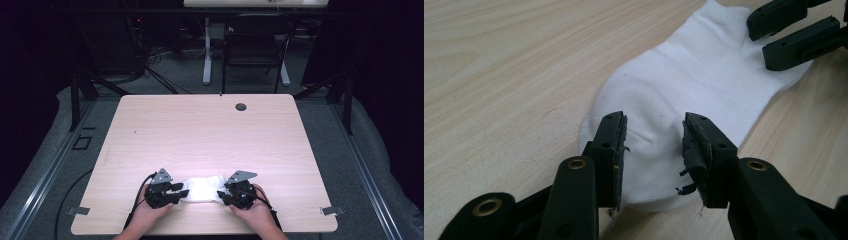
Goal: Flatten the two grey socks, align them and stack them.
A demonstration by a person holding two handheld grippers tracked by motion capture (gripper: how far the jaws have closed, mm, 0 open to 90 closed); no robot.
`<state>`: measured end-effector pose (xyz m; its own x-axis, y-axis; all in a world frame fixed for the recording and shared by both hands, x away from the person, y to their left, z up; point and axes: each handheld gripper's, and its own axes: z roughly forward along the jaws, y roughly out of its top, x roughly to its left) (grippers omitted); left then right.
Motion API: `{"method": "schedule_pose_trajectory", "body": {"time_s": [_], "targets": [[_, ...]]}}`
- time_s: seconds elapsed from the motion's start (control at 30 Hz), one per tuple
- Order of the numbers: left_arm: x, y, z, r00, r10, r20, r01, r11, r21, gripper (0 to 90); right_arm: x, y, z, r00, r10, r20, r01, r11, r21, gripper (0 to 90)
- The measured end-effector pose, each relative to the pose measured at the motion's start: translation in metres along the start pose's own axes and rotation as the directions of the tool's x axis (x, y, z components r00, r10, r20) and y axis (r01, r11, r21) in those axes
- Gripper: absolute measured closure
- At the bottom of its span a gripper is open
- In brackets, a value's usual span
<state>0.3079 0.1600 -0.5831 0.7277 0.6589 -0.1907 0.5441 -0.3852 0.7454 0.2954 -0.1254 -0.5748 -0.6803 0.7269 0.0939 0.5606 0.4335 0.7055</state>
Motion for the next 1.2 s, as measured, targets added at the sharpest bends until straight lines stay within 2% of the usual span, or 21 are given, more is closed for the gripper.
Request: {"method": "schedule_pose_trajectory", "body": {"time_s": [0.07,0.1,0.17,0.3,0.53,0.8,0.83,1.0,1.2], "targets": [[0.001,0.0,0.0,0.9999,-0.006,-0.012,0.006,1.0,-0.005,61.2,-0.001,0.001,0.001,0.9999,0.012,-0.004,-0.012,0.9999,-0.005,59.0],[0.002,0.0,0.0,1.0,-0.004,-0.002,0.004,1.0,-0.005,61.2,-0.001,0.001,0.002,0.9998,0.02,-0.002,-0.02,0.9998,-0.006,59.0],[0.002,0.0,0.0,1.0,-0.001,-0.008,0.001,1.0,-0.008,60.8,-0.002,0.002,0.002,0.9996,0.027,-0.008,-0.027,0.9996,-0.012,58.9],[0.002,0.001,-0.003,0.9999,-0.002,-0.013,0.002,0.9999,-0.013,56.5,-0.003,0.003,-0.002,0.9987,0.047,-0.019,-0.047,0.9984,-0.032,58.6],[0.006,0.003,-0.013,0.9991,-0.035,-0.023,0.034,0.9982,-0.05,51.3,-0.01,0.003,-0.016,0.9966,0.081,-0.016,-0.082,0.9918,-0.098,57.0],[0.015,0.005,-0.027,0.9972,-0.066,-0.037,0.062,0.9943,-0.086,48.6,-0.017,0.003,-0.023,0.9939,0.11,-0.006,-0.11,0.985,-0.133,55.9],[0.017,0.005,-0.031,0.9957,-0.076,-0.054,0.07,0.9928,-0.097,48.4,-0.018,0.003,-0.025,0.9936,0.113,-0.002,-0.112,0.9846,-0.134,55.4],[0.024,0.005,-0.037,0.9934,-0.096,-0.062,0.089,0.99,-0.109,48.1,-0.021,0.002,-0.026,0.9922,0.125,-0.005,-0.124,0.9796,-0.158,53.5],[0.03,0.003,-0.039,0.9914,-0.114,-0.065,0.106,0.9884,-0.108,47.7,-0.028,-0.001,-0.029,0.9899,0.141,0.013,-0.136,0.973,-0.187,49.9]]}}
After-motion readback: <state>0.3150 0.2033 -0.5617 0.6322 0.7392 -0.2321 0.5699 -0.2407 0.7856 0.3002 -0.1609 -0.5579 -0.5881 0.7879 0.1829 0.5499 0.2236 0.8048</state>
